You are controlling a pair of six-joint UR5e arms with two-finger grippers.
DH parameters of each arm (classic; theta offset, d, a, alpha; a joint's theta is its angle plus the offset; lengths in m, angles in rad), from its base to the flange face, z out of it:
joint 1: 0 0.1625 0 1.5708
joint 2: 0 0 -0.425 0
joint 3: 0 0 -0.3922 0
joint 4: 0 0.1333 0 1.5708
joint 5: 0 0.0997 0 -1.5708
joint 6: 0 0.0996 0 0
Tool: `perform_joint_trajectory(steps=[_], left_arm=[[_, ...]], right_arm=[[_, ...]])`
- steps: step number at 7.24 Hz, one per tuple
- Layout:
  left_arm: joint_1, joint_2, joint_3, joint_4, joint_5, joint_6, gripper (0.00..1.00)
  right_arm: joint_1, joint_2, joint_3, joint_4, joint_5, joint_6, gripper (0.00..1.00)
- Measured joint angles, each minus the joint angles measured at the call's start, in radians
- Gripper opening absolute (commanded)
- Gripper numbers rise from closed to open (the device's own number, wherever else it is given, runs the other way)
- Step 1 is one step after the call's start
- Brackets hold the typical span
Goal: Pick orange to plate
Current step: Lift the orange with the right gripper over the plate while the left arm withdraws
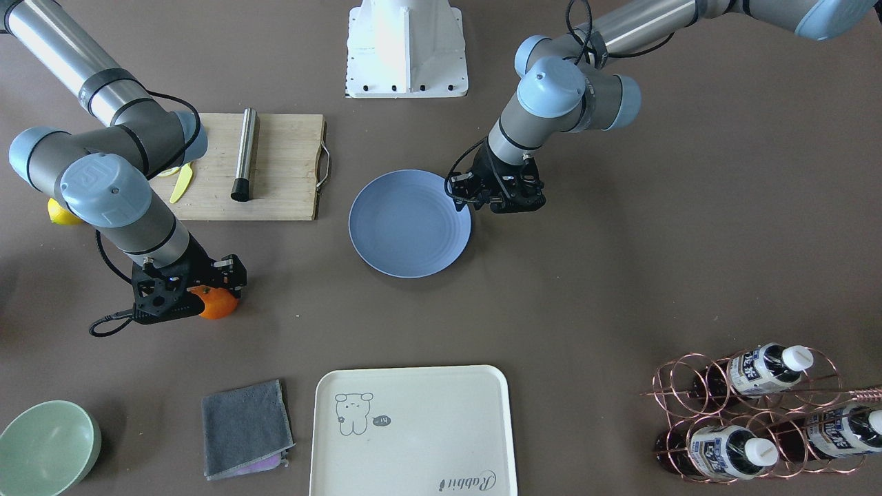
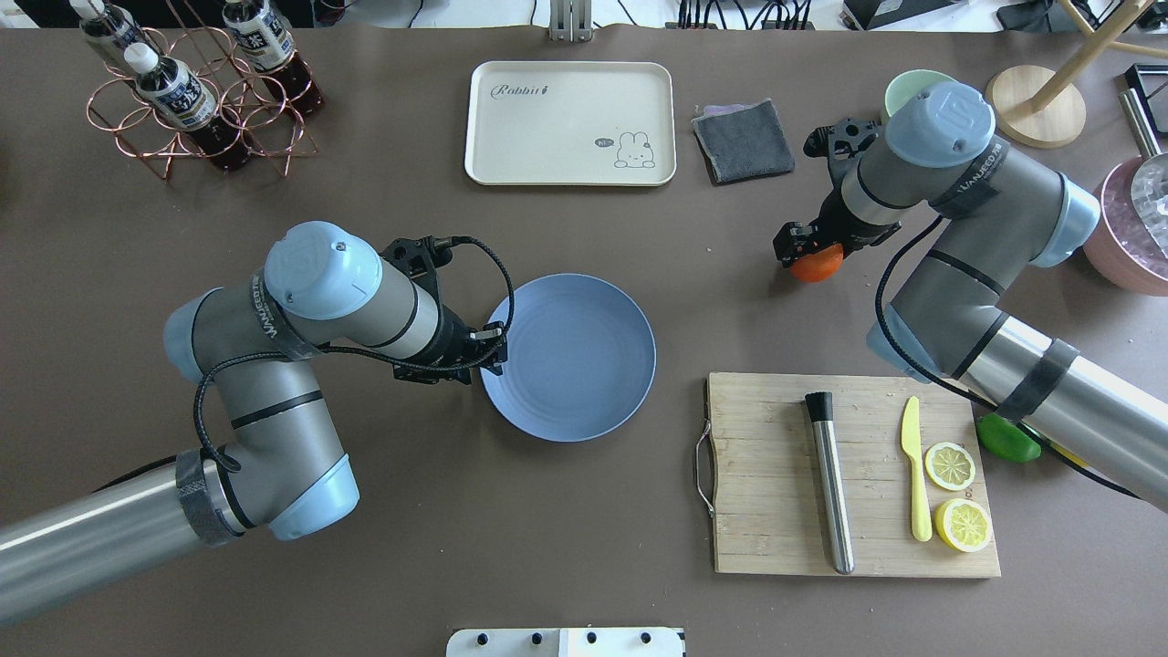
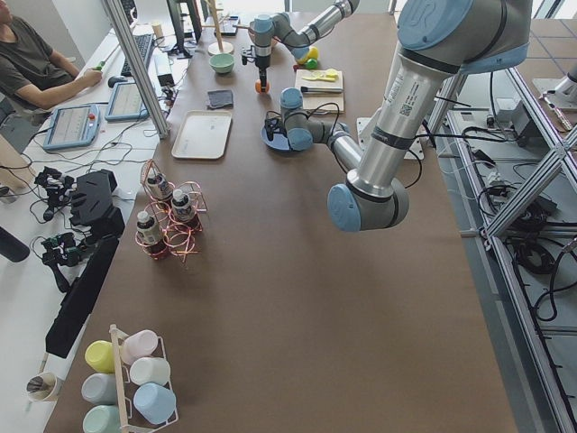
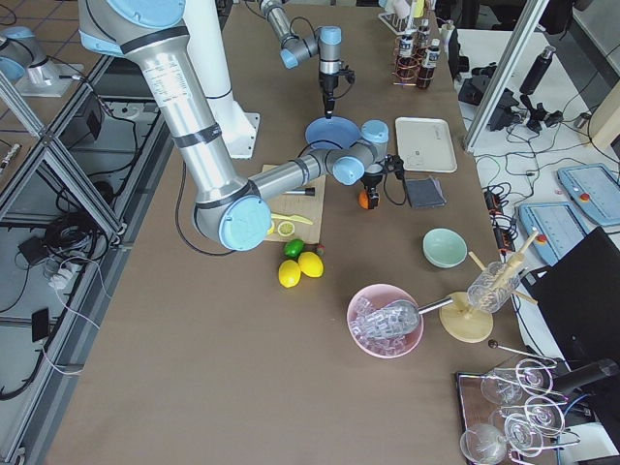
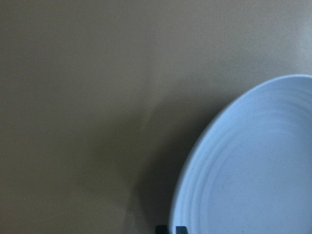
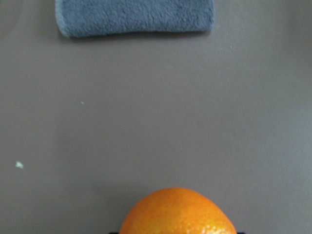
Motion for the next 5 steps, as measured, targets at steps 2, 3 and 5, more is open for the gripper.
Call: perform_joint_trajectory(steps=[2,3,5], left_arm=[[-0.042,0.003,-0.004,0.000,-0.006,0.003,0.97],[-0.076,0.013,-0.004,0.000,-0.014,0.022,0.97],[-0.177,0.063,-0.002,0.000,-0.070,0.141,0.97]], right_arm=[[-0.039,0.115,0.020,-0.015,0.011,0.160,0.00],[-0.109,0.187,0.023,-0.021,-0.016,0.279,0.00],[-0.270,0.298,0.015,-0.057,-0.142,0.443,0.00]])
